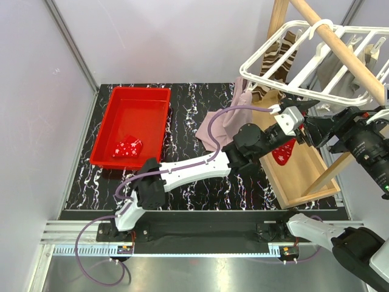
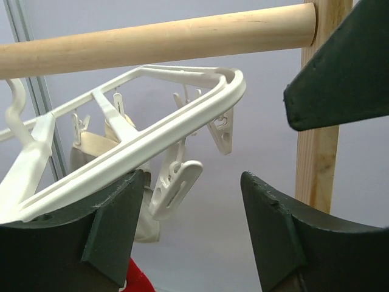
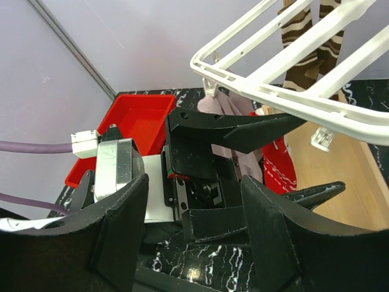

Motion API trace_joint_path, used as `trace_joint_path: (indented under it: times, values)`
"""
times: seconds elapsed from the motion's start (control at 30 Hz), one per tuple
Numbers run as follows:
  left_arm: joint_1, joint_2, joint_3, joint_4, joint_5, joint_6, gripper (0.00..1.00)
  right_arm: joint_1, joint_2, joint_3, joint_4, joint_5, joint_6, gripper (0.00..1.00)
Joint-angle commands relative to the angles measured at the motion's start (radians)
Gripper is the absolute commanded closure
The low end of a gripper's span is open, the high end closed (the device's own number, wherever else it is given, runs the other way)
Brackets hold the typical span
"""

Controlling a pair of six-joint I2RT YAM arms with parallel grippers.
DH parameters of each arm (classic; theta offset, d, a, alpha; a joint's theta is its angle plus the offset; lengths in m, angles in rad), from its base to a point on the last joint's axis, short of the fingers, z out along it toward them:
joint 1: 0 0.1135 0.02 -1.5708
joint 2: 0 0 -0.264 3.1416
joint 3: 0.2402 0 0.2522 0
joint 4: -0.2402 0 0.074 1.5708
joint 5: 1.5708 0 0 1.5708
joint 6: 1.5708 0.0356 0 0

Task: Clip the socks to the hanger
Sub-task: Open the clamp at the hanger.

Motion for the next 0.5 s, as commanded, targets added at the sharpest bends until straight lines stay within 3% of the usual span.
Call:
trace_joint_path:
  times: [0.0,0.27,0.37,0.47]
  values:
    - [0.005,0.052,0.089,0.025,0.014,0.061,0.29,0.005,0.007,0.007,-0.003,-0.024,-0.015,0.31]
    - [0.006,0.123,0.172,0.023,-0.012,0.066,0.27,0.005,-0.004,-0.013,0.02,-0.031,-0.023,0.31]
    - [0.011,0.134,0.179,0.031,-0.021,0.061,0.31,0.005,-0.01,-0.032,0.029,-0.037,-0.021,0.31]
    - [0.014,0.145,0.187,0.037,-0.021,0.044,0.42,0.005,-0.011,-0.04,0.033,-0.04,-0.021,0.31]
